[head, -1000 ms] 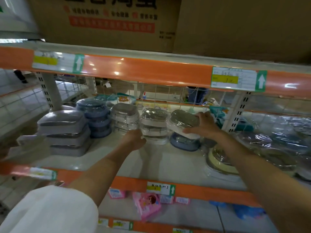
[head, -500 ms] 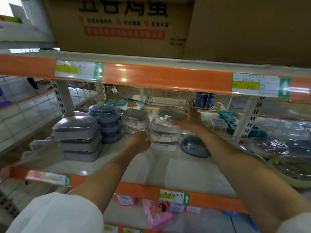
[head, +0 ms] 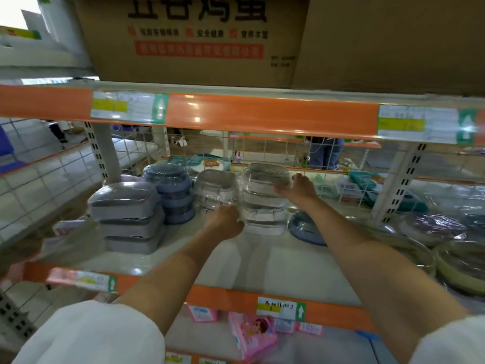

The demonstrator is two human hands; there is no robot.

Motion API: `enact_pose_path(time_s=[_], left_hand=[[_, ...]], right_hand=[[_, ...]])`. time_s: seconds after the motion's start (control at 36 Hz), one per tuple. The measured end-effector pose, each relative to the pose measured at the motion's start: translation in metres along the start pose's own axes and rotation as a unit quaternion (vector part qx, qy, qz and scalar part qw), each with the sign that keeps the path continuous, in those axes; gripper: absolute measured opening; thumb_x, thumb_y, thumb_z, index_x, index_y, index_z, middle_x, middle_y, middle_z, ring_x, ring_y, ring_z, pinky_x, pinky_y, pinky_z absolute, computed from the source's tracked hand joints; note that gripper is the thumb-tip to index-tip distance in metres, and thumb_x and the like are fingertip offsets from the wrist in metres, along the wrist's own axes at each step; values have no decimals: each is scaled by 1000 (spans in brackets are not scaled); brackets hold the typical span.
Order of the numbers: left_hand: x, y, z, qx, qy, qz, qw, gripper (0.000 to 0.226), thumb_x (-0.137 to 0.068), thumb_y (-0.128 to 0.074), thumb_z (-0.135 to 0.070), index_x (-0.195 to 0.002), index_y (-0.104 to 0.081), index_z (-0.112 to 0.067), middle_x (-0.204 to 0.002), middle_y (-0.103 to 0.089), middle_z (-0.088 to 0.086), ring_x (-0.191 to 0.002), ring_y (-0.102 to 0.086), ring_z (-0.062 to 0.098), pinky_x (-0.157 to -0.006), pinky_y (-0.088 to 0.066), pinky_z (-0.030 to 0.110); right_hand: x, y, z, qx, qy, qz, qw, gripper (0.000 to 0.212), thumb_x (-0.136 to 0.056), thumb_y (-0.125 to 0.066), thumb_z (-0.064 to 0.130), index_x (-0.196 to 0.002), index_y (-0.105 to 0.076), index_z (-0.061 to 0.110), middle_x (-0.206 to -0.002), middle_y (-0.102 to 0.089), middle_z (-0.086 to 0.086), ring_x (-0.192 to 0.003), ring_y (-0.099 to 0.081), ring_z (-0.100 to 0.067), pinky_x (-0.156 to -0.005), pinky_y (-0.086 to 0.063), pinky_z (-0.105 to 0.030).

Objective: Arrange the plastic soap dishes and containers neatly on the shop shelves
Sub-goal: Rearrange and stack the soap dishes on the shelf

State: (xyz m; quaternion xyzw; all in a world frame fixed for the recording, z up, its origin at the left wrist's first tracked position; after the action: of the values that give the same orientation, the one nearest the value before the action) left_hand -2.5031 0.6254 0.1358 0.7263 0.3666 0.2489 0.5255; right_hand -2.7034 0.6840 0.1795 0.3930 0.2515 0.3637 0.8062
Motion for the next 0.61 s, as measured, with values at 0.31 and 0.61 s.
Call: enact_pose_path(time_s=[0.31, 0.61], left_hand=[[-10, -25, -83, -44, -76, -6, 996, 42, -94, -52, -25, -132, -48, -8, -136, -48, 10, -125, -45, 29, -104, -37, 34], [-9, -66, -197, -64, -105, 55, 991, 33, -93, -50, -33, -115, -60, -10, -124, -59, 12, -113, -56, 28, -88, -44, 32]], right_hand=[[40, 76, -99, 137, 25, 87, 986, 53, -87, -68, 30, -128, -48, 3, -120, -57, -12, -107, -55, -27, -82, -43, -31], [62, 140, -217, 145, -44, 115, 982, 25, -94, -60, 29, -105, -60, 7, -96, -53, 0, -77, -50, -12, -54, -36, -16]])
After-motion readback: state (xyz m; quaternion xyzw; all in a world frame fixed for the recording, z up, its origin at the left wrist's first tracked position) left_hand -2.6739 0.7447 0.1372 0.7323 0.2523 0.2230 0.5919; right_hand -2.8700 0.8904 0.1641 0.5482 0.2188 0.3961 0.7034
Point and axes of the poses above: each hand's wrist, its own x-axis away from the middle knuckle, its own y-axis out of the back of the hand, z = x × y, the point moved 8 cm from there along -x, towards the middle knuckle
